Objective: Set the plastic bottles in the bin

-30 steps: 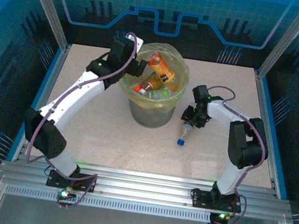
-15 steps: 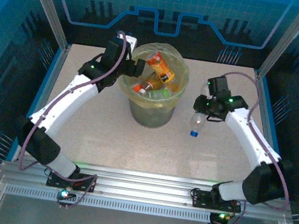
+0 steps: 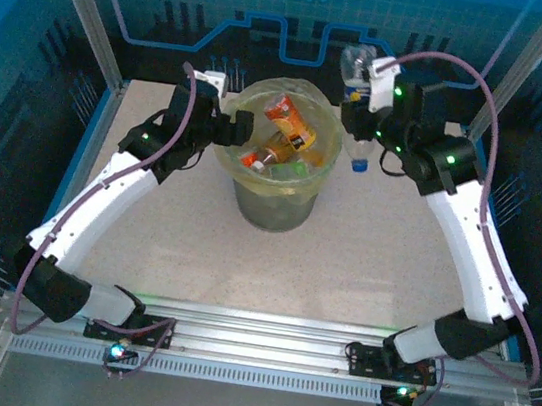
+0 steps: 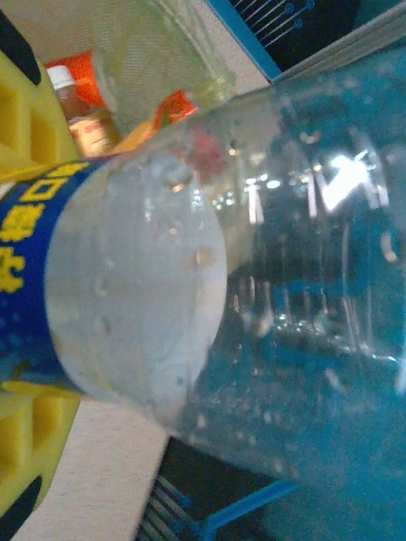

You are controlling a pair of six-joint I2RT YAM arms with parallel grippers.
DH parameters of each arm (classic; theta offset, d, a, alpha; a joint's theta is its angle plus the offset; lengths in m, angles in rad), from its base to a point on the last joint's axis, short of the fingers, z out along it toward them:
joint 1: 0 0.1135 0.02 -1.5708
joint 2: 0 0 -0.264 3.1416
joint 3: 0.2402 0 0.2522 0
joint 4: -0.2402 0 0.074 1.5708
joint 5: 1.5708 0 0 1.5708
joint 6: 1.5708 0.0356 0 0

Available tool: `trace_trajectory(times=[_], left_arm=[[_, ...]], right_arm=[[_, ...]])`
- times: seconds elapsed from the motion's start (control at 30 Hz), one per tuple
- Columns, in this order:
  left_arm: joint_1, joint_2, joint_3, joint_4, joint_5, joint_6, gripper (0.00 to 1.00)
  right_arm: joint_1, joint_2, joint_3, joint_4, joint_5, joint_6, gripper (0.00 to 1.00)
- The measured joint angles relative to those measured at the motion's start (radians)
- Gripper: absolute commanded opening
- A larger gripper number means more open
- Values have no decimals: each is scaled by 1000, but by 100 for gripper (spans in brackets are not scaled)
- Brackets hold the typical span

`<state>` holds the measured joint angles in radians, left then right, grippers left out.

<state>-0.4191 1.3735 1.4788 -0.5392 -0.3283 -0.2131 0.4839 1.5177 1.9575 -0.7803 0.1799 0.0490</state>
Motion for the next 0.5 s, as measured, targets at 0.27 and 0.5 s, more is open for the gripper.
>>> trace_trajectory(times=[0.27,0.5], left_arm=[[32,-34,-32,-6,59,-74,99],[64,-41,-56,-10,89,-108,99]], right_arm=[[82,220,175,2,-71,-187,36],[139,299,229,-16,-126,-253,37]])
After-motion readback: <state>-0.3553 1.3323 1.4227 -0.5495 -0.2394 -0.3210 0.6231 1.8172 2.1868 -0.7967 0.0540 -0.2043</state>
